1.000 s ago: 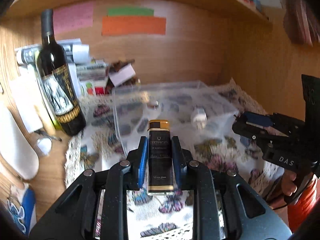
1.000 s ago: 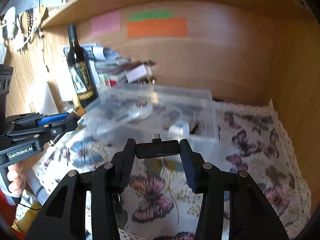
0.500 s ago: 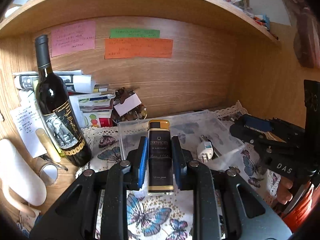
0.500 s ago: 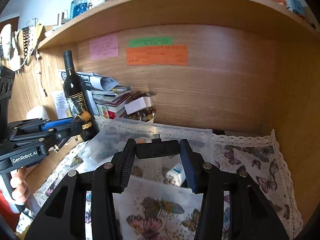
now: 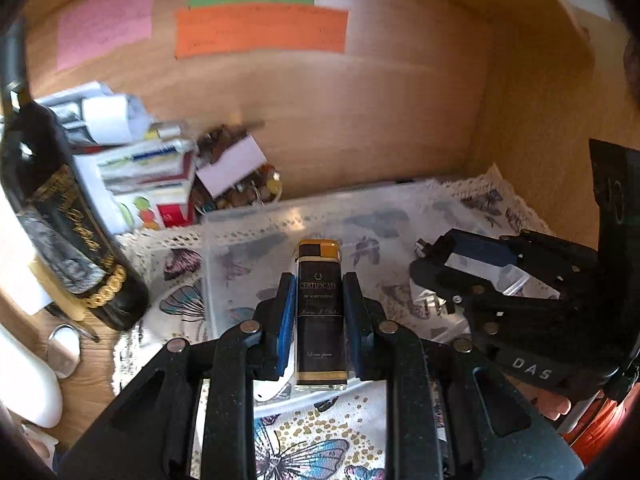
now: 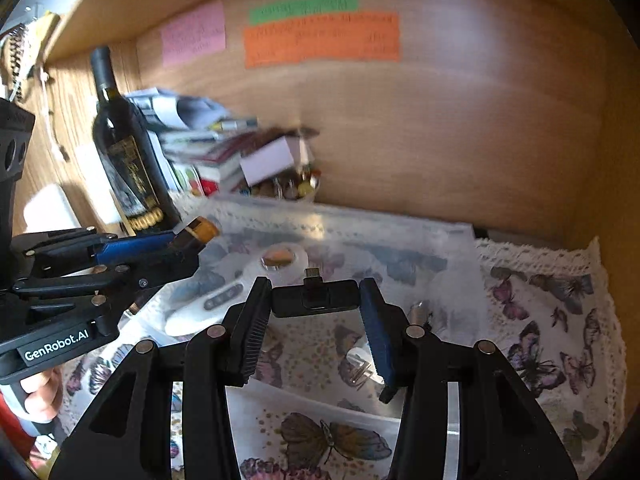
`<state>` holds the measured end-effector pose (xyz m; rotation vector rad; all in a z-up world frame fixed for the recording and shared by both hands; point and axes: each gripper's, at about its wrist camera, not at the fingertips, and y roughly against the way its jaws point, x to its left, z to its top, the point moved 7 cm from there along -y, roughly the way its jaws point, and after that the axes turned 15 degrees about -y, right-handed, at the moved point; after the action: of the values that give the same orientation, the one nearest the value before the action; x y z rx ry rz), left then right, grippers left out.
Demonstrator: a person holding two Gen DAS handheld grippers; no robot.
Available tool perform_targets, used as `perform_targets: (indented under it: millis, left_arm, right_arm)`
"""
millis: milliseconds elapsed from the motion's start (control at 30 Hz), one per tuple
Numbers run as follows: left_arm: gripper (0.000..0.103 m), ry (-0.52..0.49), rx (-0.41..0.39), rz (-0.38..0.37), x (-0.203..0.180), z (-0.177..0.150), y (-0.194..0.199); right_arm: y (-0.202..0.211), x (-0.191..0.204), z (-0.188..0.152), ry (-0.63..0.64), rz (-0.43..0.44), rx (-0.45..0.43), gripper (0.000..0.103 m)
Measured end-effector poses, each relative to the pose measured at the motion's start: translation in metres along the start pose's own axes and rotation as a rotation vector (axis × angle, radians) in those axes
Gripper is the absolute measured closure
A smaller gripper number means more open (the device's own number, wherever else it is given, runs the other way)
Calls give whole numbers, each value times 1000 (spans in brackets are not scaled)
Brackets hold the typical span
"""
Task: Organize rigid objects
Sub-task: 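Lower the black box and USB stick into the clear box and release both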
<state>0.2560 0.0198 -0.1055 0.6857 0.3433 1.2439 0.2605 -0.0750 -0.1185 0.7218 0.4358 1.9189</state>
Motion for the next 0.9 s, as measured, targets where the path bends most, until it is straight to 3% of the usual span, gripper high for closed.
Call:
perform_targets:
  millis: [167,500,767,900]
  left_arm:
    - [80,-6,55,-23,-3,-7,-23]
    - [80,-7,88,-27,-8,-13,-30]
    - [64,0,38,8,-4,-10,0]
    - [40,-13,-11,54,-6,-8,23]
  right_arm:
    - [-18,-4,-10,-5,-11,59,61]
    - [-26,-6,-12,-21,0,81,60]
    - [2,-1,-5,-16,2,34,49]
    - [25,0,-3,-13,10,-12,43]
